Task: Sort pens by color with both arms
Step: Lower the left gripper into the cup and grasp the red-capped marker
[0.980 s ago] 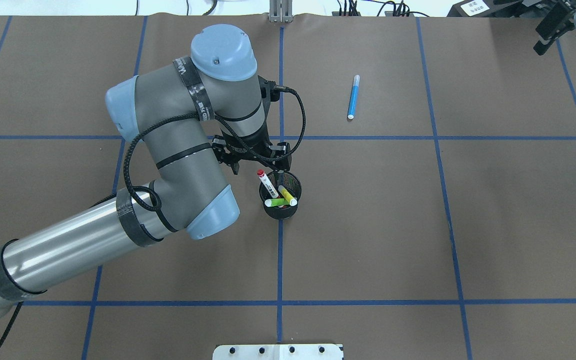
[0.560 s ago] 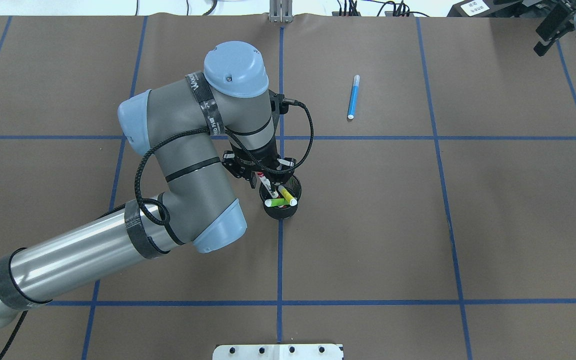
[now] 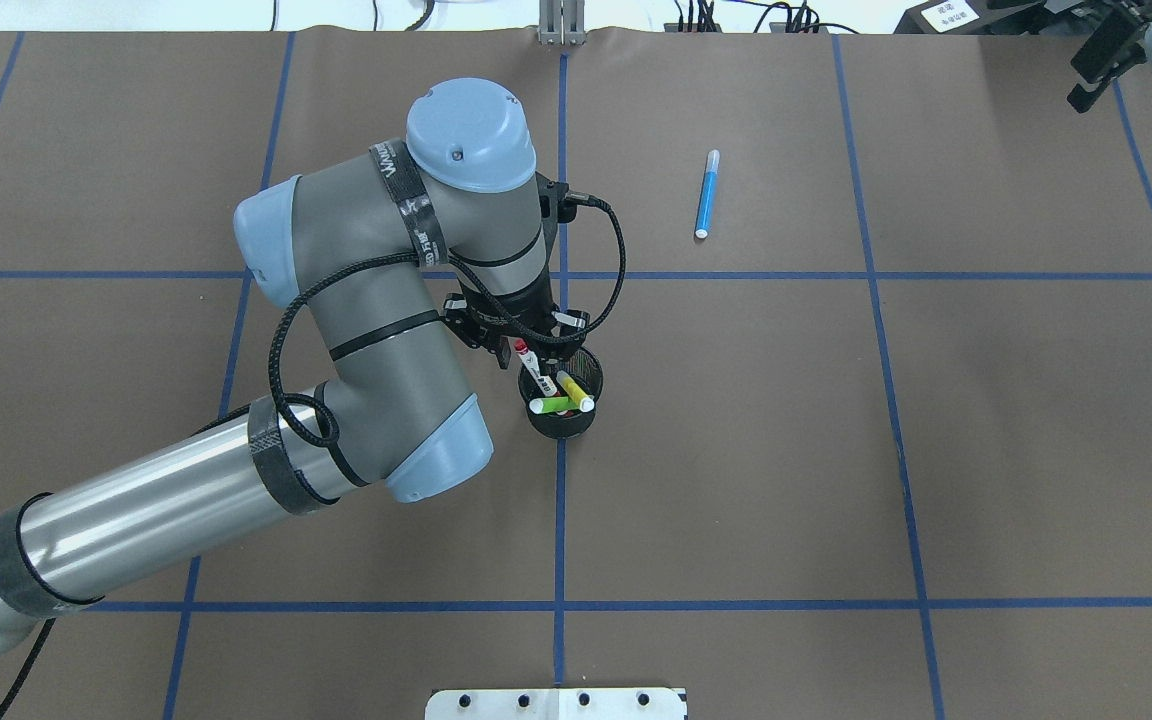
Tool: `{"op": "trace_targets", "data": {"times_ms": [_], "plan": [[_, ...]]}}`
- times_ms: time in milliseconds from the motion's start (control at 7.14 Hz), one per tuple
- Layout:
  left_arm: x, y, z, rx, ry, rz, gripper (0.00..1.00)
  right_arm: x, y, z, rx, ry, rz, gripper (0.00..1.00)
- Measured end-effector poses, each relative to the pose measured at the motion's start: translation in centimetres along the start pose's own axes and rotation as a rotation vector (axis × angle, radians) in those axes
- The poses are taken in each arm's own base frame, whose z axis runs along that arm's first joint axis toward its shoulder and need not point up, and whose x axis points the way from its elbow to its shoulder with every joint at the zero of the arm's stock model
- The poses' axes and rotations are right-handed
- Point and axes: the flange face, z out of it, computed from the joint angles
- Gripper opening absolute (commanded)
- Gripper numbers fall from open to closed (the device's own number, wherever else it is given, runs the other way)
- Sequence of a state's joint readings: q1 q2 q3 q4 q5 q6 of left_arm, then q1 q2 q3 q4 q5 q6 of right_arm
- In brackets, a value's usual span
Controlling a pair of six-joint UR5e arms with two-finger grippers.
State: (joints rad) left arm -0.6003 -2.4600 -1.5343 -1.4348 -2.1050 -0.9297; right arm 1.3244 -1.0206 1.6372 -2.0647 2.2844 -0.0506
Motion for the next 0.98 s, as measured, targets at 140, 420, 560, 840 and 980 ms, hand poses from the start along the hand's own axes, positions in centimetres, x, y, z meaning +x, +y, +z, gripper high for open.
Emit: {"op": "trace_targets", "data": {"times_ms": [140,420,560,840,980], "plan": [[-0.29,-0.35,-0.3,0.01,-0.003,0.002,0.49,-0.04,-0.01,0.01,0.0,0.003,-0.001,1.0],[-0.52,-0.68,-0.67,0.018,-0.004,0.012,0.49,-0.1,-0.01,0.09,-0.001,0.005,-0.003,1.0],[-0.47,-0.7,-0.71,0.018,-0.002,0.014,0.49,-0.1,0.0,0.13,-0.001,0.006,-0.003,1.0],[-0.29,-0.68,-0.67,0.018,0.001,0.018,0.48,-0.14,0.01,0.23,-0.003,0.006,-0.004,1.0],[-0.18,-0.71,-0.59,0.017,0.001,0.019,0.48,-0.18,0.0,0.26,-0.003,0.006,-0.005,1.0]]}}
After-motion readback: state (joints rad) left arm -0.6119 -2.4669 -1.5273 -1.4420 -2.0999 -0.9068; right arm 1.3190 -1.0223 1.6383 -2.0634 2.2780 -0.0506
